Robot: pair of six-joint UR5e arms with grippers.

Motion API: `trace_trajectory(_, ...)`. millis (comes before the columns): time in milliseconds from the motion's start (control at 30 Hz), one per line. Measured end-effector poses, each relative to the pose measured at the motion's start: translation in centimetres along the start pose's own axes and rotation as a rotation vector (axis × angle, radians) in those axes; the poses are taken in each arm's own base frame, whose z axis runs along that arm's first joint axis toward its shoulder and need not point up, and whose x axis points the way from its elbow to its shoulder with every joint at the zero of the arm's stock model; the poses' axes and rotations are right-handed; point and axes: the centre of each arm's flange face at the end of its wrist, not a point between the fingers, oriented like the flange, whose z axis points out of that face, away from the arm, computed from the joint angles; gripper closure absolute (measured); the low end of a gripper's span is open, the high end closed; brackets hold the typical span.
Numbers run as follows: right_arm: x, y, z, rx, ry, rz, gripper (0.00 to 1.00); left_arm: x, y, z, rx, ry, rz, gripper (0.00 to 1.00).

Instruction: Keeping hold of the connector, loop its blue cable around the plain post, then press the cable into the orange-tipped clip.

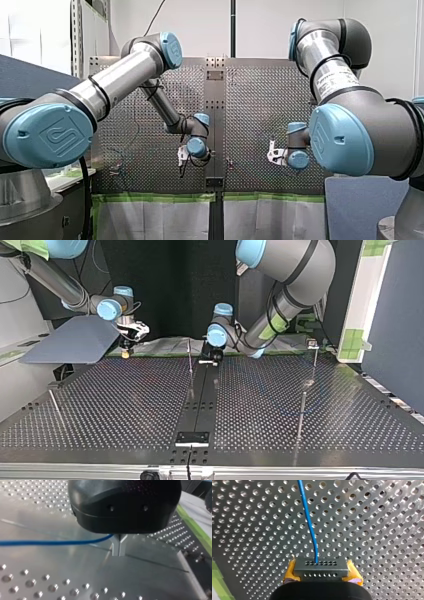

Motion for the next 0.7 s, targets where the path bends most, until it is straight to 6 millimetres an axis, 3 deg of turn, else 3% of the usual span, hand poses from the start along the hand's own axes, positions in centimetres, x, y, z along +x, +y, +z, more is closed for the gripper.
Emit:
trace_trajectory(333, 1.0, 1.0, 1.1, 0.014, 0.002, 0.002, 1.00, -2.2, 0.3, 1.5, 0.008, -0.028, -0.050, 1.00)
trace_trajectory(700, 1.3, 1.5, 1.5, 0.022, 0.005, 0.006, 1.00, -2.4, 0.1, 1.6, 0.025, -0.029, -0.070, 1.00)
